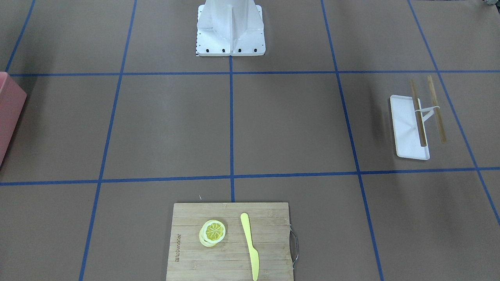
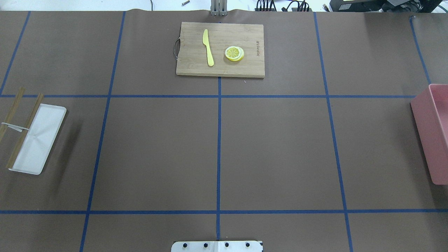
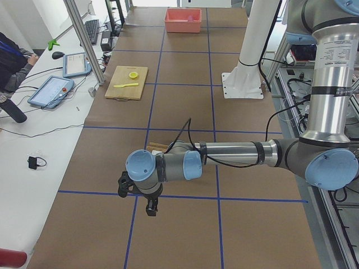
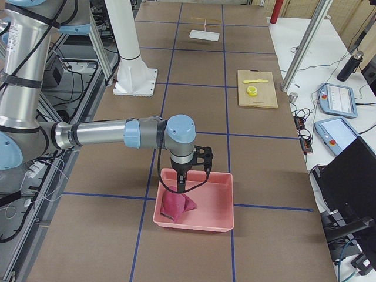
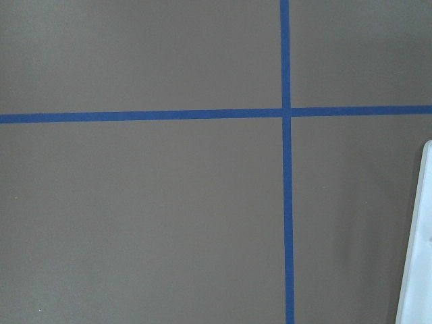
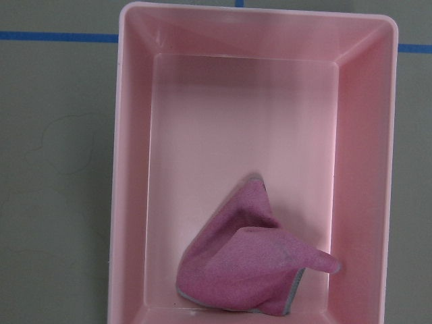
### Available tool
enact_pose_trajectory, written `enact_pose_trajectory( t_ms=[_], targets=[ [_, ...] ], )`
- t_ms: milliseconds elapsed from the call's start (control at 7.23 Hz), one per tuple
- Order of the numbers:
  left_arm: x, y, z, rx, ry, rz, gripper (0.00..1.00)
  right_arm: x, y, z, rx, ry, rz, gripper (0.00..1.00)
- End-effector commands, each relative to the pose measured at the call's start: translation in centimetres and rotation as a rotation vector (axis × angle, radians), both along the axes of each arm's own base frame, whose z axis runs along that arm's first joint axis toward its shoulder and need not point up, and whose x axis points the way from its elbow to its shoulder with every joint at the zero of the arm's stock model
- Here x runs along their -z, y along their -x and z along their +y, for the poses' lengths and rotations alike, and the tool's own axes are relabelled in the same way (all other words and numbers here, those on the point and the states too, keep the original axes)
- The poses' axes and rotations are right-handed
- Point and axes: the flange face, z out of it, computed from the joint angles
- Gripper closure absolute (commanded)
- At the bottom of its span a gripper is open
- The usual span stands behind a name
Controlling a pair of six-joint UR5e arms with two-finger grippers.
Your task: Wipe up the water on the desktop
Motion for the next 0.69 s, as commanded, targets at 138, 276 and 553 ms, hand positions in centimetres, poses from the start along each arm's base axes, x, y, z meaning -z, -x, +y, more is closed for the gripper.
enact_pose_trajectory(
  t_ms=[138, 276, 553],
  targets=[
    [-0.04, 0.00, 0.01, 0.000, 0.001, 0.000, 0.02, 0.04, 0.01, 0.01, 0.000, -0.001, -0.001, 0.00],
    [-0.11, 0.00, 0.02, 0.000, 0.002, 0.000, 0.02, 0.04, 0.01, 0.01, 0.000, -0.001, -0.001, 0.00],
    [-0.11, 0.00, 0.02, 0.000, 0.002, 0.000, 0.02, 0.98, 0.00, -0.08, 0.000, -0.020, 0.001, 0.00]
  ],
)
